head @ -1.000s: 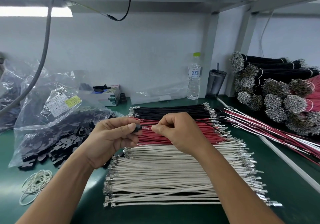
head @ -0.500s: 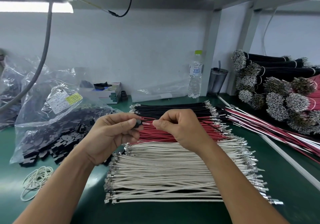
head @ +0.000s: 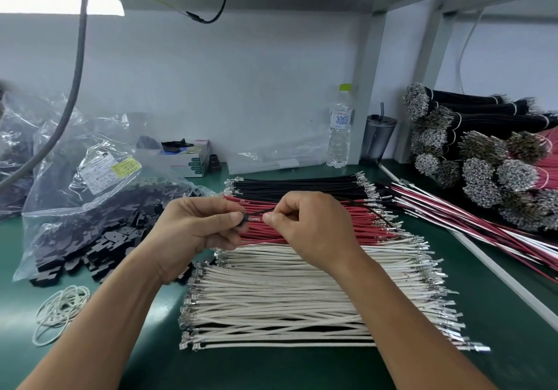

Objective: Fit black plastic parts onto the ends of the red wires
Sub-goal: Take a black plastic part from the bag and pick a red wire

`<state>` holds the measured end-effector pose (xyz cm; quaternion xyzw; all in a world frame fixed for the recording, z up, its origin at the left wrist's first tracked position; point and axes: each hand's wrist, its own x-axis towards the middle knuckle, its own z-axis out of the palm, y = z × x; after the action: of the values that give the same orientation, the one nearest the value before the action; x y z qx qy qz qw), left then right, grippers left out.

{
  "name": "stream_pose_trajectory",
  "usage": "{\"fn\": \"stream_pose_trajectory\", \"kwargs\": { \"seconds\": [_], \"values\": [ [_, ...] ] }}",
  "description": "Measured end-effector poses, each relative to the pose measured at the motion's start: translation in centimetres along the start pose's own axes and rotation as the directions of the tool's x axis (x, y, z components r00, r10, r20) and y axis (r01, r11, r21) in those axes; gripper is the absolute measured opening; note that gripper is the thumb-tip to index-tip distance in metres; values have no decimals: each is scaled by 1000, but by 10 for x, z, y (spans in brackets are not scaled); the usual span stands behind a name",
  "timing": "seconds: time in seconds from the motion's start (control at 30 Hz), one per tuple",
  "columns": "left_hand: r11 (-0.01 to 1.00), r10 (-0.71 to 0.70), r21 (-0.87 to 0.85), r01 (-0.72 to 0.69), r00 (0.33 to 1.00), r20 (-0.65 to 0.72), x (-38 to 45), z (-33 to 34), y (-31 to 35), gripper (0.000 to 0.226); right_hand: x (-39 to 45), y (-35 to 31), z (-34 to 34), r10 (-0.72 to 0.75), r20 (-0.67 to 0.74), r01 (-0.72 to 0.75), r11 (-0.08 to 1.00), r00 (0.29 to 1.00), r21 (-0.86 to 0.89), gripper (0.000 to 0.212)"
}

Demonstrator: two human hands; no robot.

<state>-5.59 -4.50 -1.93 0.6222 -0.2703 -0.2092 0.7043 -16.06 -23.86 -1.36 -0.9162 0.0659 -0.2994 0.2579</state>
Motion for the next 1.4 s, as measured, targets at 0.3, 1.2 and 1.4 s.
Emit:
{"fn": "stream_pose_trajectory", "kwargs": {
  "seconds": [0.3, 1.2, 1.4],
  "values": [
    [1000, 17, 20, -17, 999, -37, -2, 3, 1, 32, 2, 2, 2, 83, 45, -88, 985, 996, 147, 28],
    [998, -44, 48, 44, 999, -10, -1, 9, -1, 37, 4, 8, 1, 101, 257, -211, 871, 961, 444, 24],
    [997, -61, -49, 61, 998, 17, -1, 11, 1, 27, 2, 8, 4, 67, 108, -108, 896, 992, 431, 21]
  ]
}}
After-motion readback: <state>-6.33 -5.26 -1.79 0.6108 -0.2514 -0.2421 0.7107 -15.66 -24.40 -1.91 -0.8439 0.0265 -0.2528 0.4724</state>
